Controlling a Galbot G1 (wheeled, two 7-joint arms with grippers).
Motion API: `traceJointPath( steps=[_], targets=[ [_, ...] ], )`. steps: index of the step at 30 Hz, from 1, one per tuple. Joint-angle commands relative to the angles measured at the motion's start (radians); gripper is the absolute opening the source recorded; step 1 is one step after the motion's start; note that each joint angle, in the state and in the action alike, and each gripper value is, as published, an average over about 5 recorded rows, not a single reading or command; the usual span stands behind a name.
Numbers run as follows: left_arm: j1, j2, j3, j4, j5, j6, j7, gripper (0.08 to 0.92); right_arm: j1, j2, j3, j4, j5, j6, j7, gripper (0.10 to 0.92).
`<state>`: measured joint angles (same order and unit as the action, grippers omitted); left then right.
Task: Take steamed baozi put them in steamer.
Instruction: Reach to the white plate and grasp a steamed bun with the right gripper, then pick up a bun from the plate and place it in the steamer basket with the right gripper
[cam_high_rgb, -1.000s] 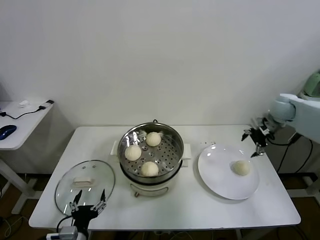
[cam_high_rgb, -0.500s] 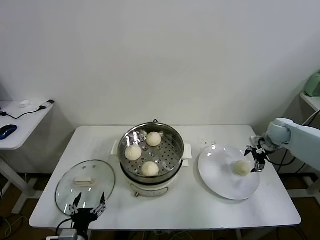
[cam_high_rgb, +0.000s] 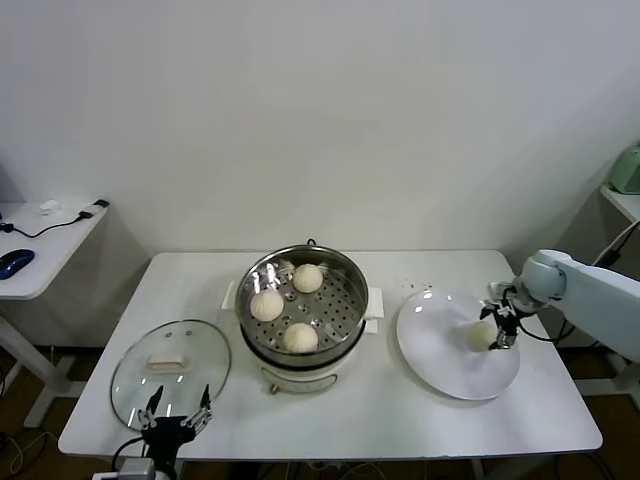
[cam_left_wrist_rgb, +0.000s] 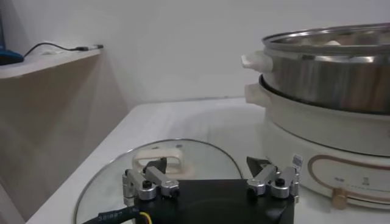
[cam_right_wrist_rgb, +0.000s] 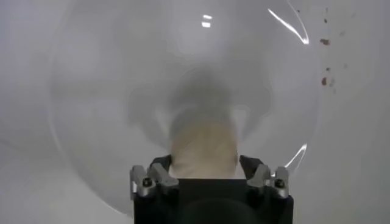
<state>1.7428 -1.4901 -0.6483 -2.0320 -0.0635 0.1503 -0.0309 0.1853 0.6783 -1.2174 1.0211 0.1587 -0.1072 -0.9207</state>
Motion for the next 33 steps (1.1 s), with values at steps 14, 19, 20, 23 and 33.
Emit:
traceJointPath(
  steps=[14,19,20,23,33],
  targets=[
    [0.003,-0.001,0.003,-0.015,-0.001,0.004,0.000,0.823,0.668,0.071,-0.526,0.214,0.431,-0.050,-0.033,0.592],
    [-0.008,0.003,0.007,-0.016,-0.003,0.010,0.000,0.823,0.927,0.199,-0.607,0.359,0.674,-0.131,-0.006,0.591],
    [-0.012,0.003,0.009,-0.017,-0.003,0.013,0.000,0.823,0.961,0.228,-0.605,0.387,0.718,-0.149,0.005,0.591],
    [-0.020,0.002,0.015,-0.023,-0.002,0.019,0.000,0.823,1.022,0.323,-0.595,0.455,0.834,-0.202,0.050,0.593],
    [-0.023,0.007,0.028,-0.040,-0.002,0.023,0.000,0.823,0.854,0.530,-0.535,0.512,0.913,-0.330,0.197,0.592]
  ],
)
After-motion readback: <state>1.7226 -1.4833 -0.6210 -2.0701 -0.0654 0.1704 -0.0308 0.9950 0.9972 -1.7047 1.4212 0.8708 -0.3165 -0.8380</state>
